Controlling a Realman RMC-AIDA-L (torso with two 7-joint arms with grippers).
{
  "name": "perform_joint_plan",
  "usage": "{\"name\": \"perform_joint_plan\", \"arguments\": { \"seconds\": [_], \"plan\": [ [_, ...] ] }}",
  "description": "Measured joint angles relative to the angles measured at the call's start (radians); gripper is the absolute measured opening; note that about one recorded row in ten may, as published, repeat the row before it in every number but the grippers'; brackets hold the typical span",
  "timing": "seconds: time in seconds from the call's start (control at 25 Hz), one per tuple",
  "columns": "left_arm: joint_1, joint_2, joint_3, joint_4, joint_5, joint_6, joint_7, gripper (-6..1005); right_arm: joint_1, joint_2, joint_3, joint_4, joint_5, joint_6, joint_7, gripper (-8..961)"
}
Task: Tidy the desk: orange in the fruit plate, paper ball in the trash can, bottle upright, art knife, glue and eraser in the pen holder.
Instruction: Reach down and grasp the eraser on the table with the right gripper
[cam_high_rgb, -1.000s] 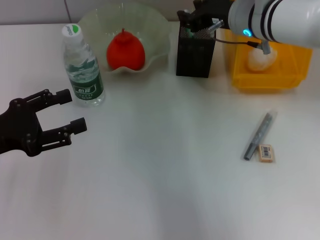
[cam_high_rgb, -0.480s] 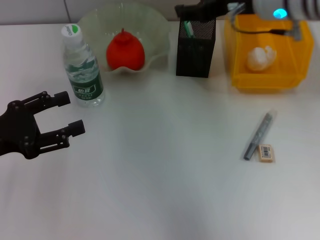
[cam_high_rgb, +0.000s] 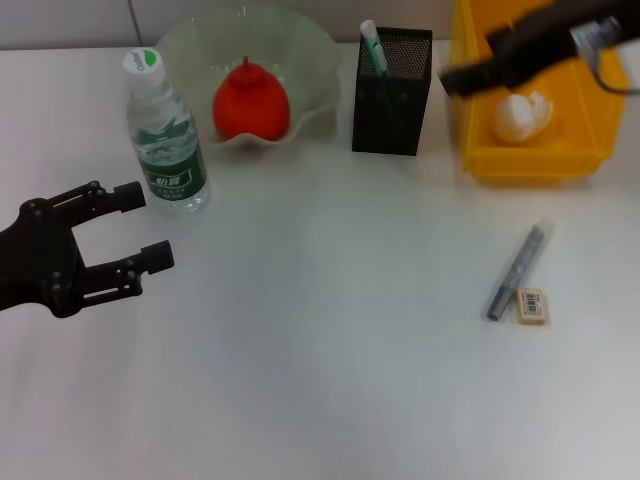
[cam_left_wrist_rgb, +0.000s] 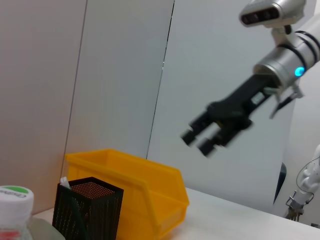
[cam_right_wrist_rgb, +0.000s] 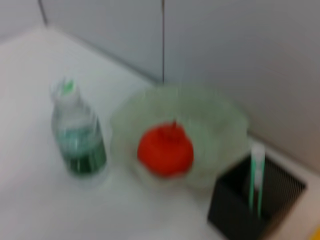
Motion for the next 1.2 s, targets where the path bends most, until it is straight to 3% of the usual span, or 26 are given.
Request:
{"name": "perform_joint_plan", "arguments": {
  "seconds": [0.04,0.12,0.2,0.4,0.8,0.88,1.08,1.12,1.2],
  "plan": [
    [0.000,0.000,-0.001,0.000,0.000,0.000,0.000,816,0.000,0.000,0.000,0.000,0.000,0.000,0.000,690],
    [0.000,0.001,-0.005,0.000,0.000,0.000,-0.001,816,0.026,0.000,-0.015,-0.034,-0.061,-0.158,0.012,689],
    [0.000,0.001,-0.005,0.000,-0.001,0.000,-0.002,816,0.039,0.001,-0.037,-0.038,-0.101,-0.235,0.026,689],
    [-0.002,-0.003,-0.006,0.000,-0.005,0.000,-0.002,816,0.052,0.000,-0.124,0.028,-0.195,-0.322,0.044,687],
    [-0.010,-0.002,0.005,-0.001,0.002,0.005,-0.001,816,0.072,0.001,-0.207,0.257,-0.249,-0.335,0.038,687],
    [-0.013,0.012,0.041,-0.001,0.014,0.039,0.003,816,0.071,0.001,-0.211,0.322,-0.252,-0.286,0.032,687],
    [-0.016,0.016,0.051,-0.001,0.014,0.046,0.002,816,0.065,0.002,-0.222,0.376,-0.253,-0.227,0.024,687],
    [-0.031,0.038,0.109,-0.005,0.023,0.082,-0.014,816,0.065,0.002,-0.222,0.376,-0.253,-0.227,0.024,687],
    [-0.040,0.040,0.129,-0.005,0.046,0.090,-0.020,816,0.064,0.002,-0.223,0.397,-0.253,-0.199,0.020,686]
  ]
}}
